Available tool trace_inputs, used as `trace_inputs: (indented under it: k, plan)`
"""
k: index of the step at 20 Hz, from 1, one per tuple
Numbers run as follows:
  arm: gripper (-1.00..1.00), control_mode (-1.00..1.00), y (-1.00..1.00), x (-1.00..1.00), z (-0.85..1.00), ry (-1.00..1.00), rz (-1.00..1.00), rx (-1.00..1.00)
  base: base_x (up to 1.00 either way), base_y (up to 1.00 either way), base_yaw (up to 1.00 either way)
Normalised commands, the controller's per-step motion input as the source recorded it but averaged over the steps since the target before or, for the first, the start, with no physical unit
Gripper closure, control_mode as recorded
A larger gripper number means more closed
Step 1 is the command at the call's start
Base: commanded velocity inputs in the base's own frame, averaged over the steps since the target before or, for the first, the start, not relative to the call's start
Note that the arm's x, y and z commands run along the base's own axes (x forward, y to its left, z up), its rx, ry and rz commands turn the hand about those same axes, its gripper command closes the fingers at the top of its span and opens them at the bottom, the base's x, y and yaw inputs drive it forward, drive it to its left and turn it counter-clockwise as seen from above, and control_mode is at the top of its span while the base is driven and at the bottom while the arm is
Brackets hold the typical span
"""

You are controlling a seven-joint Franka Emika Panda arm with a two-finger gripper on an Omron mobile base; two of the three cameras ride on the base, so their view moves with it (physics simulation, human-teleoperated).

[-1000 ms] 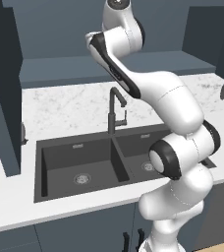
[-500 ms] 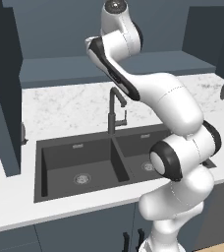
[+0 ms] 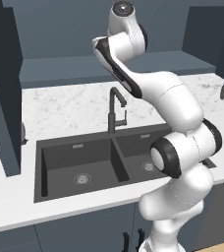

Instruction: Gather all objects into one cabinet and sort the glasses and bowls to opposite sides.

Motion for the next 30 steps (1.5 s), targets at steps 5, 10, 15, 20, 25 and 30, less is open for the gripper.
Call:
trace_inputs:
  k: [5, 10, 15, 20, 25, 30]
  plan:
    - [-1.00, -1.00, 0.06, 0.06, 0.00, 0.00, 0.00, 0.00, 0.00, 0.00, 0.00]
    - [-1.00, -1.00, 0.00, 0.82, -0.02, 0.00, -0.04, -0.04, 0.00, 0.00, 0.00]
    - [-1.00, -1.00, 0.14, 0.85, -0.02, 0.00, -0.11, -0.06, 0.00, 0.00, 0.00]
    - [-1.00, -1.00, 0.31, 0.07, -0.01, 0.00, -0.02, -0.01, 0.00, 0.00, 0.00]
    - [-1.00, -1.00, 0.18, 0.00, -0.08, 0.02, 0.00, 0.00, 0.00, 0.00, 0.00]
    - [-1.00, -1.00, 0.09, 0.00, -0.20, 0.03, 0.00, 0.00, 0.00, 0.00, 0.00]
